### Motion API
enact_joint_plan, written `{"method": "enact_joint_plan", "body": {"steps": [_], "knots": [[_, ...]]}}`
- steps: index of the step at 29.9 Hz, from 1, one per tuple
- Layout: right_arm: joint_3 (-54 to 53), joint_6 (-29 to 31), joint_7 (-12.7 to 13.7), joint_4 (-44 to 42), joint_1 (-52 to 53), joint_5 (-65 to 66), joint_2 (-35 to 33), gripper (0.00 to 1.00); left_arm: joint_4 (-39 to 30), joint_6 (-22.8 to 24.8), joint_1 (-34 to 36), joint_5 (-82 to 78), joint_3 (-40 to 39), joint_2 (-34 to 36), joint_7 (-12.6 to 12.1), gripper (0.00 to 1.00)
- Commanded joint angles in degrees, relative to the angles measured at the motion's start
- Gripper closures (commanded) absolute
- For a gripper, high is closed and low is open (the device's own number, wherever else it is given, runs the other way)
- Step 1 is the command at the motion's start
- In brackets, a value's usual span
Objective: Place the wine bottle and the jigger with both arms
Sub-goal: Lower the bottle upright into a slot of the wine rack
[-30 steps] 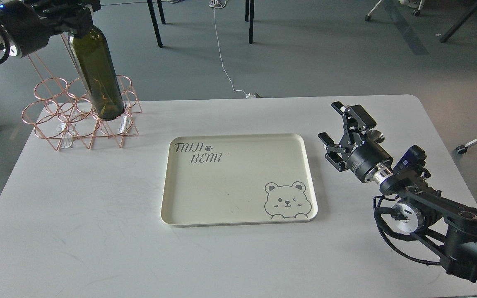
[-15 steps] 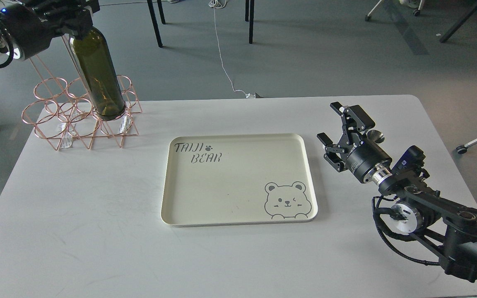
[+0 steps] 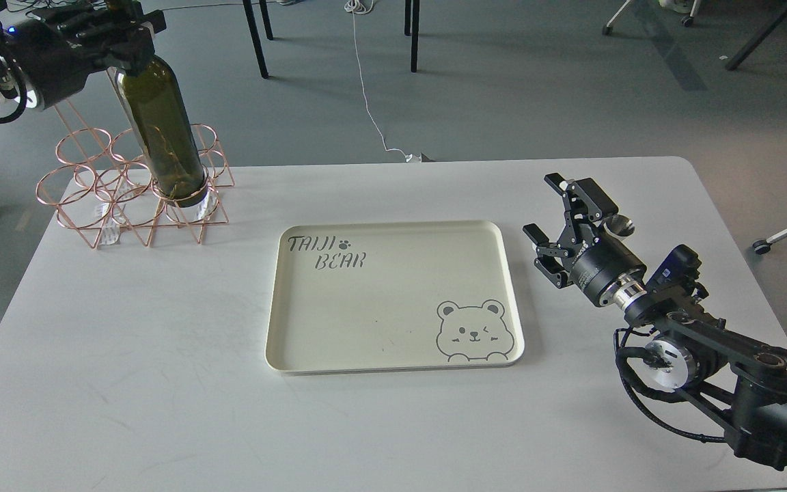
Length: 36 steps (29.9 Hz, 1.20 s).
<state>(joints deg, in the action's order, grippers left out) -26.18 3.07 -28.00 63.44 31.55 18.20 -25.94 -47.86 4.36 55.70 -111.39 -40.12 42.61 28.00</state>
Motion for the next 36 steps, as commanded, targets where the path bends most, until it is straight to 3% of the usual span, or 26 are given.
{"method": "enact_joint_plan", "body": {"steps": [1, 21, 36], "knots": [[0.07, 0.0, 0.0, 0.01, -0.09, 0.0, 0.01, 0.01, 0.49, -1.11, -0.77, 0.03, -0.04, -0.16, 0.0, 0.79], [0.07, -0.08, 0.0, -0.07, -0.35, 0.7, 0.36, 0.01, 3.47, -3.84, -2.44, 1.44, -0.04, -2.18, 0.0, 0.67], [0.07, -0.35, 0.0, -0.07, -0.35, 0.79, 0.36, 0.01, 3.47, -4.27, -3.85, 1.52, -0.13, -2.27, 0.0, 0.65]]}}
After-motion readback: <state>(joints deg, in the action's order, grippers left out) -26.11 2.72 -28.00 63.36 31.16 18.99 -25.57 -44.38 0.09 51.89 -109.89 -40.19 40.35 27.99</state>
